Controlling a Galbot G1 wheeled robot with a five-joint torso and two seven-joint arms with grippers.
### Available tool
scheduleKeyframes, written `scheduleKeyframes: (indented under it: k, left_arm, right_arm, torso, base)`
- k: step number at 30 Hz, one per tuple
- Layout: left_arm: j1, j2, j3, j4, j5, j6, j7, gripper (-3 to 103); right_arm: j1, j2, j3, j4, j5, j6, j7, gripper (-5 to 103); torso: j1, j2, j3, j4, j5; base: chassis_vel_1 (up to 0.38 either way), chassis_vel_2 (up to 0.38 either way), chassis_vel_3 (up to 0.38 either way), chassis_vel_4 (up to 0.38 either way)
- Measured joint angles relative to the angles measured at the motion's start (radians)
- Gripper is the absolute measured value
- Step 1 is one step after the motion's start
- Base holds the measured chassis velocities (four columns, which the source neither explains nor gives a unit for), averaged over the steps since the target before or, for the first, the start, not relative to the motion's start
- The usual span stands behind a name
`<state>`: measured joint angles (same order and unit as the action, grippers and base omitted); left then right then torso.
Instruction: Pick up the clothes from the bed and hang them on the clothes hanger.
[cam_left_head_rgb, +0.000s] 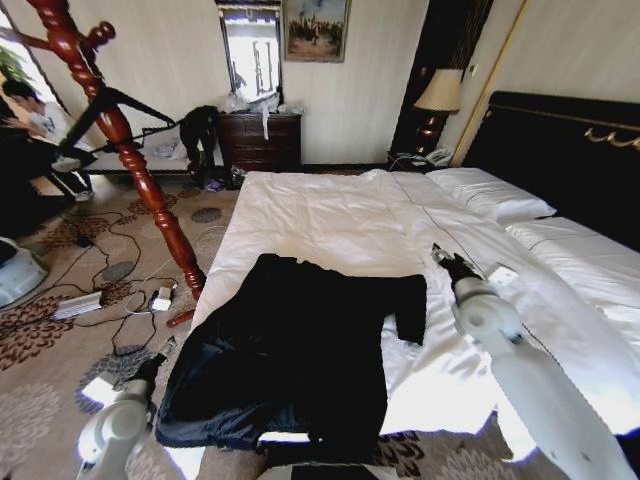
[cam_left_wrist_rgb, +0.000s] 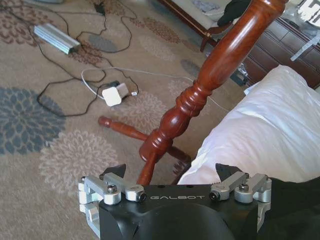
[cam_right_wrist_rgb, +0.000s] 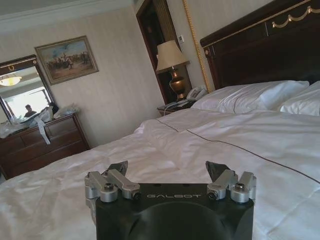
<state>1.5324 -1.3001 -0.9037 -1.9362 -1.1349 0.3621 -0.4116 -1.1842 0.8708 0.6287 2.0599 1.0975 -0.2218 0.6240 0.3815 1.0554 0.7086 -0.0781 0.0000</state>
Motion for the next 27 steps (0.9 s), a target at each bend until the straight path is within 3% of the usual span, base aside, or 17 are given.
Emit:
scheduleKeyframes:
  k: [2, 4, 12, 21, 22, 23, 25, 27]
  left_arm:
    - [-0.004, -0.01, 0.01, 0.001, -0.012, 0.002, 0.003, 100]
    - [-0.007, -0.018, 0.017, 0.002, -0.019, 0.005, 0.005, 100]
    - [-0.045, -0.07, 0.037, 0.022, -0.064, 0.005, 0.003, 100]
    - [-0.073, -0.061, 0.044, 0.065, -0.09, 0.023, -0.001, 101]
    - [-0.077, -0.059, 0.047, 0.072, -0.09, 0.025, 0.001, 93]
    - [-0.079, -0.059, 0.048, 0.073, -0.09, 0.025, 0.002, 93]
    - [-0.079, -0.06, 0.051, 0.073, -0.09, 0.026, 0.003, 82]
    - [-0.078, -0.061, 0.053, 0.07, -0.089, 0.026, 0.004, 82]
  right_arm:
    - [-0.03, 0.01, 0.012, 0.016, -0.011, -0.004, 0.002, 95]
    - [-0.044, 0.018, 0.017, 0.024, -0.015, -0.008, 0.007, 99]
    - [-0.067, 0.049, 0.006, 0.04, -0.007, -0.038, 0.054, 100]
    - [-0.072, 0.058, -0.012, 0.049, -0.002, -0.051, 0.077, 100]
    - [-0.072, 0.059, -0.013, 0.049, -0.002, -0.053, 0.08, 100]
    - [-0.072, 0.059, -0.013, 0.049, -0.002, -0.054, 0.082, 100]
    - [-0.074, 0.06, -0.013, 0.049, -0.002, -0.056, 0.086, 100]
    - [-0.075, 0.061, -0.013, 0.048, -0.002, -0.057, 0.088, 100]
  torso:
    - [0.0, 0.0, 0.0, 0.0003, -0.0002]
    - [0.0, 0.0, 0.0, 0.0002, 0.0]
    - [0.0, 0.0, 0.0, 0.0003, 0.0]
    - [0.0, 0.0, 0.0, 0.0003, 0.0]
    - [0.0, 0.0, 0.0, 0.0003, -0.0001]
    - [0.0, 0.0, 0.0, 0.0003, 0.0]
    - [0.0, 0.0, 0.0, 0.0003, 0.0]
    - [0.0, 0.0, 0.0, 0.0002, 0.0]
  base:
    - [0.0, 0.0, 0.0, 0.0]
    - [0.0, 0.0, 0.0, 0.0]
    - [0.0, 0.0, 0.0, 0.0]
    - [0.0, 0.0, 0.0, 0.0]
    - [0.0, 0.0, 0.0, 0.0]
    - [0.0, 0.0, 0.0, 0.0]
    - [0.0, 0.0, 0.0, 0.0]
    - [0.0, 0.0, 0.0, 0.0]
